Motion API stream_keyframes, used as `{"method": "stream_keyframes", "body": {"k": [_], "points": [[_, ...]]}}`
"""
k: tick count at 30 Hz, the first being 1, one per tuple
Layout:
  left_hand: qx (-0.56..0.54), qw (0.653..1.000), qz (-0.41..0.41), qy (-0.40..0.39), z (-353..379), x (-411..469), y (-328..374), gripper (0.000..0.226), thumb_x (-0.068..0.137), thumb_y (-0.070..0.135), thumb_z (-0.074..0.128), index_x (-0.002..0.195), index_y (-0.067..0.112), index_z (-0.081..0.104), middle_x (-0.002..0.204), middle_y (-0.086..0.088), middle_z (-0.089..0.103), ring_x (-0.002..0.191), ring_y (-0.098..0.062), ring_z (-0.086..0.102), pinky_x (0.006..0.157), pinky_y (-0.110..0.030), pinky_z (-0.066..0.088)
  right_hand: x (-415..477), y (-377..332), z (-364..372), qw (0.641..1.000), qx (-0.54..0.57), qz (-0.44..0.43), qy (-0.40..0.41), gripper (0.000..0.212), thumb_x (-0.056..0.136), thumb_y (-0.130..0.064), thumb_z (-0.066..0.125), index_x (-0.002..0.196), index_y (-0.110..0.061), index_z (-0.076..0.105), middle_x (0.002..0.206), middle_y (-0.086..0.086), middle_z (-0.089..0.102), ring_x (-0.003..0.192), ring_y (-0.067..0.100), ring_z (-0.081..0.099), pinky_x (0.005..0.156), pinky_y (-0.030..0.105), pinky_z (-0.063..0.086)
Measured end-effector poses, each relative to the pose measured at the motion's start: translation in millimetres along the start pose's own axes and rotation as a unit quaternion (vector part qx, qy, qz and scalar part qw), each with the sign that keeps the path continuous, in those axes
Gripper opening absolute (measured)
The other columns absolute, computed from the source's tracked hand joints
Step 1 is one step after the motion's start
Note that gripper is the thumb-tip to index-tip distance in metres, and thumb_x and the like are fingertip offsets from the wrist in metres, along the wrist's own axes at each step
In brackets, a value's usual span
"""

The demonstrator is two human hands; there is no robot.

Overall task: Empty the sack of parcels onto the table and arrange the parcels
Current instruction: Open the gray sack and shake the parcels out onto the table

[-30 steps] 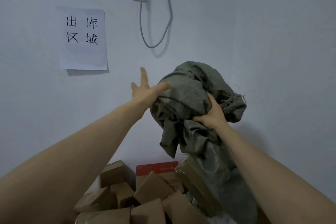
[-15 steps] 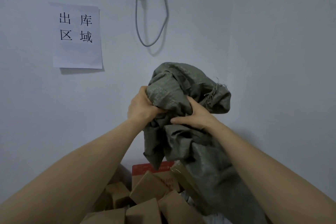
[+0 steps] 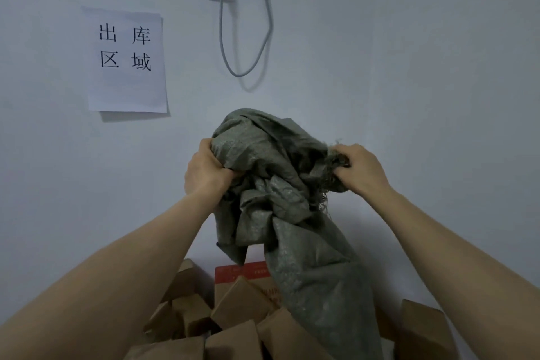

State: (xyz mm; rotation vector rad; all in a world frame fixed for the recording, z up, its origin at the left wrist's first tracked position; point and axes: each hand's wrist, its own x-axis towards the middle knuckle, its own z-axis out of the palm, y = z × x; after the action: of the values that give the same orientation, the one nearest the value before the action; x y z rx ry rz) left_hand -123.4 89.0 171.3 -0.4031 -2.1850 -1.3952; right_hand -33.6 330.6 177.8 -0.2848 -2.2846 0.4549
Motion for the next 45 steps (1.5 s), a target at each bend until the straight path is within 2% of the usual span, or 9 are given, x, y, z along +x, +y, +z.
{"method": "stream_keyframes", "body": {"k": [4,9,16,21,25,30,36,40,45], "points": [[-0.049,0.996,-0.061,0.04,-2.3,7.0,-4.9,0.062,0.073,0.031,0.076,0.124,0.018,0.042,0.115,-0.006,0.058,0.102,-0.032,0.056,0.078,-0.038,0.046,-43.6,-41.2,11.1,0.987,0.053,-0.075,-0.129,0.032,0.088,-0.036,0.059,0.118,-0.025,0.065,0.135,0.009,0.04,0.124,0.024,0.046,0.105,0.031,0.037],[-0.12,0.982,-0.132,0.057,9.3,5.1,-2.6,0.055,0.073,0.027,0.073,0.121,0.015,0.048,0.102,0.0,0.058,0.09,-0.026,0.055,0.084,-0.038,0.049,-64.6,-67.1,24.9,0.947,0.006,-0.024,-0.319,0.13,0.058,-0.073,0.07,0.152,-0.023,-0.003,0.158,-0.003,-0.02,0.148,0.023,-0.002,0.119,0.047,0.016],[-0.328,0.913,-0.231,0.079,5.2,8.0,-5.9,0.037,0.072,0.015,0.075,0.105,0.01,0.06,0.102,-0.011,0.066,0.092,-0.031,0.064,0.086,-0.042,0.054,-52.0,-47.4,47.9,0.988,-0.141,-0.052,0.02,0.049,0.089,-0.027,0.053,0.134,-0.022,0.037,0.139,-0.001,0.046,0.131,0.022,0.036,0.1,0.042,0.029],[-0.433,0.858,-0.271,0.058,-1.9,-0.4,4.6,0.029,0.075,0.01,0.077,0.092,0.008,0.054,0.097,-0.011,0.063,0.087,-0.028,0.064,0.076,-0.036,0.053,-41.2,-59.1,68.7,0.99,-0.011,0.091,0.107,0.04,0.093,-0.037,0.047,0.132,-0.03,0.041,0.153,0.001,0.022,0.132,0.032,0.023,0.107,0.043,0.02],[-0.485,0.82,-0.3,0.047,-13.9,1.9,-3.9,0.03,0.076,0.012,0.078,0.089,0.008,0.051,0.101,-0.011,0.063,0.088,-0.028,0.065,0.08,-0.041,0.056,-30.3,-104.6,80.2,0.811,0.455,0.352,0.106,0.073,0.085,-0.067,0.044,0.147,-0.04,0.016,0.156,-0.002,0.013,0.14,0.033,0.014,0.113,0.049,0.015],[-0.495,0.797,-0.345,-0.035,-28.8,8.4,-43.6,0.04,0.08,0.022,0.073,0.115,0.009,0.059,0.105,-0.011,0.069,0.088,-0.025,0.069,0.058,-0.036,0.06,-23.3,-141.8,103.0,0.718,0.639,0.276,-0.018,0.09,0.046,-0.076,0.06,0.129,-0.044,0.048,0.134,0.002,0.052,0.116,0.03,0.055,0.098,0.052,0.046],[-0.448,0.805,-0.332,-0.203,-64.3,13.6,-84.2,0.042,0.08,0.033,0.066,0.12,0.021,0.059,0.121,-0.007,0.06,0.112,-0.023,0.056,0.097,-0.061,0.04,-38.3,-136.6,143.8,0.581,0.775,0.249,0.019,0.039,0.1,-0.035,0.042,0.128,-0.012,0.056,0.117,0.01,0.063,0.109,0.031,0.059,0.094,0.049,0.05],[-0.488,0.755,-0.355,-0.255,-82.9,6.5,-107.2,0.077,0.069,0.036,0.073,0.138,0.024,0.041,0.142,-0.015,0.038,0.13,-0.043,0.035,0.088,-0.081,0.027,-55.4,-141.9,171.3,0.532,0.806,0.257,0.009,0.043,0.099,-0.034,0.039,0.133,-0.012,0.052,0.135,0.017,0.053,0.119,0.038,0.053,0.089,0.049,0.052],[-0.577,0.689,-0.309,-0.312,-112.9,-16.6,-112.5,0.067,0.069,0.074,0.051,0.101,0.017,0.067,0.105,-0.018,0.066,0.11,-0.051,0.051,0.088,-0.08,0.029,-74.7,-150.9,190.6,0.523,0.808,0.266,-0.056,0.049,0.09,-0.031,0.05,0.133,-0.008,0.052,0.134,0.02,0.055,0.121,0.04,0.052,0.102,0.057,0.041]]}}
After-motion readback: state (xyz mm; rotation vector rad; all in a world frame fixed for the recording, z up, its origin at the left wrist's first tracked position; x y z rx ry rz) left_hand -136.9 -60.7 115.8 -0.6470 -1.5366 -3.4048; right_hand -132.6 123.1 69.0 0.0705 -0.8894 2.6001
